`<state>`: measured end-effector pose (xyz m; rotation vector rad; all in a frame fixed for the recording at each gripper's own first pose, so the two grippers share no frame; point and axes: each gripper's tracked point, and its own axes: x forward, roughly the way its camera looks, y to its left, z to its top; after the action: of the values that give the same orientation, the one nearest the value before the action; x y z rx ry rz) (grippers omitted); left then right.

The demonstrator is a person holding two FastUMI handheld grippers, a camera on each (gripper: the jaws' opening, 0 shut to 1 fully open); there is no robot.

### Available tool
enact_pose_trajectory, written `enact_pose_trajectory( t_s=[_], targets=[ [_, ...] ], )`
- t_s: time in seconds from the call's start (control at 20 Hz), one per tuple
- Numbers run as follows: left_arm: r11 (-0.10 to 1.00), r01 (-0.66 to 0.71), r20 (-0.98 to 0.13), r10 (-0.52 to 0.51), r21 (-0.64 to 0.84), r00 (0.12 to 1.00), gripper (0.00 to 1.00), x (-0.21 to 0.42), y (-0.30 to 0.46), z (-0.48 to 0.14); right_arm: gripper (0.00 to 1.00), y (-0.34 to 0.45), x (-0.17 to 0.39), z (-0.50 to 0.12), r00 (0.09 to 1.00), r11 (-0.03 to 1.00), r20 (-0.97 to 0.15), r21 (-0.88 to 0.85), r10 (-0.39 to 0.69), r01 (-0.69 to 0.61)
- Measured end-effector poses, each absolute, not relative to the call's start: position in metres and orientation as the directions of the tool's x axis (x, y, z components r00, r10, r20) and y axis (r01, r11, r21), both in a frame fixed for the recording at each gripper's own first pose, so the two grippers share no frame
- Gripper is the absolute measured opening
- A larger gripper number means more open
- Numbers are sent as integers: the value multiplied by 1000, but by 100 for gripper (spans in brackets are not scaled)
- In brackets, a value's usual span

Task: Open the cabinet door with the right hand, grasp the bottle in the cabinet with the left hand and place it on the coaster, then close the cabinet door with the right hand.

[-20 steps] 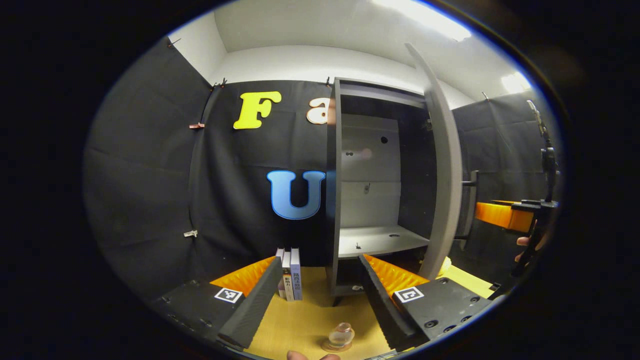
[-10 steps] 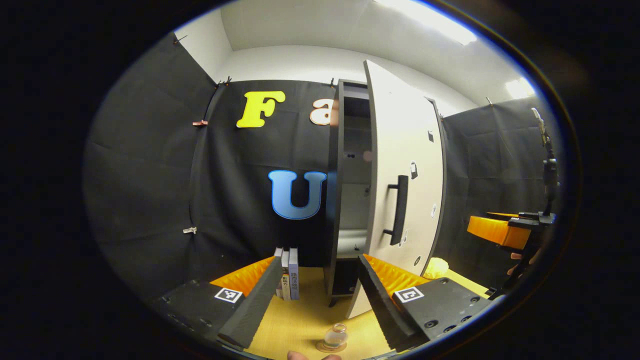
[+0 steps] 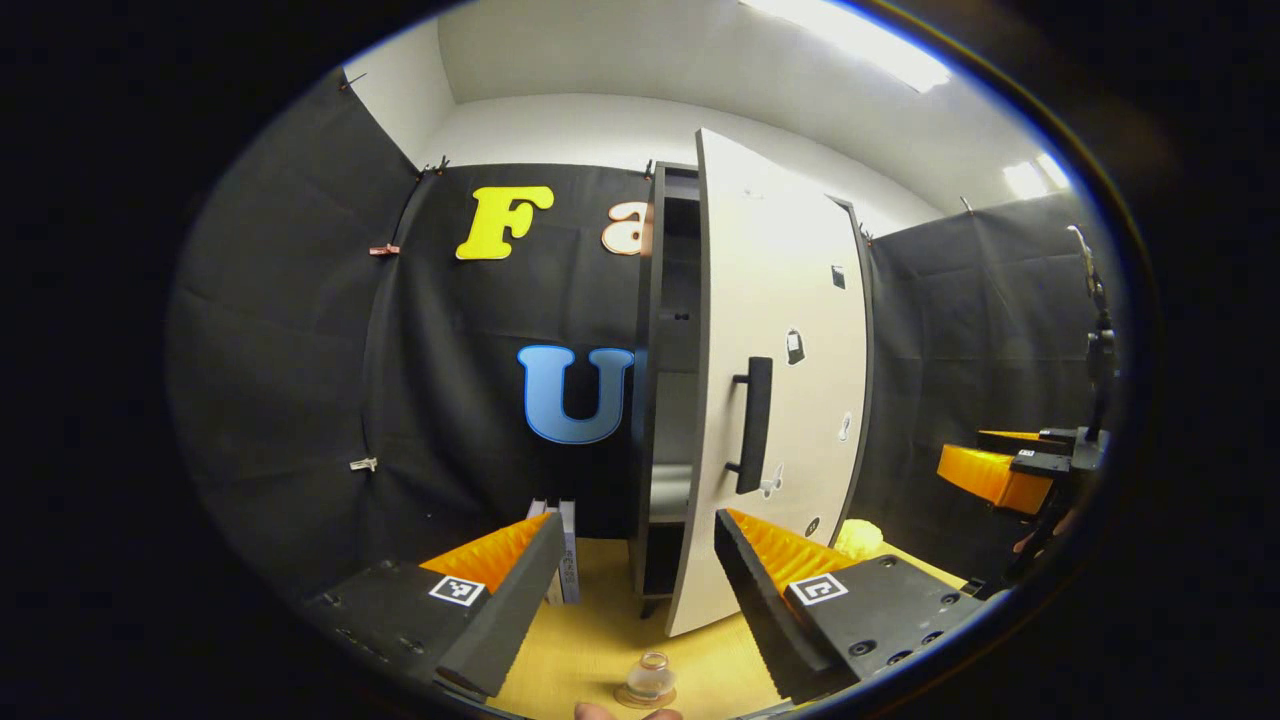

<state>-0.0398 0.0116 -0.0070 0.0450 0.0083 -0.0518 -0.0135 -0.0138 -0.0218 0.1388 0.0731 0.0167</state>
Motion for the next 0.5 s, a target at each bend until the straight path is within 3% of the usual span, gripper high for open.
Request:
enact_pose_trajectory(
  t_s=[0.5],
  targets=[
    [996,72,-9,-71,57,997,95,-38,-6,-7,99,-22,-17,-28,996,991,-93,131,5,8]
  ],
)
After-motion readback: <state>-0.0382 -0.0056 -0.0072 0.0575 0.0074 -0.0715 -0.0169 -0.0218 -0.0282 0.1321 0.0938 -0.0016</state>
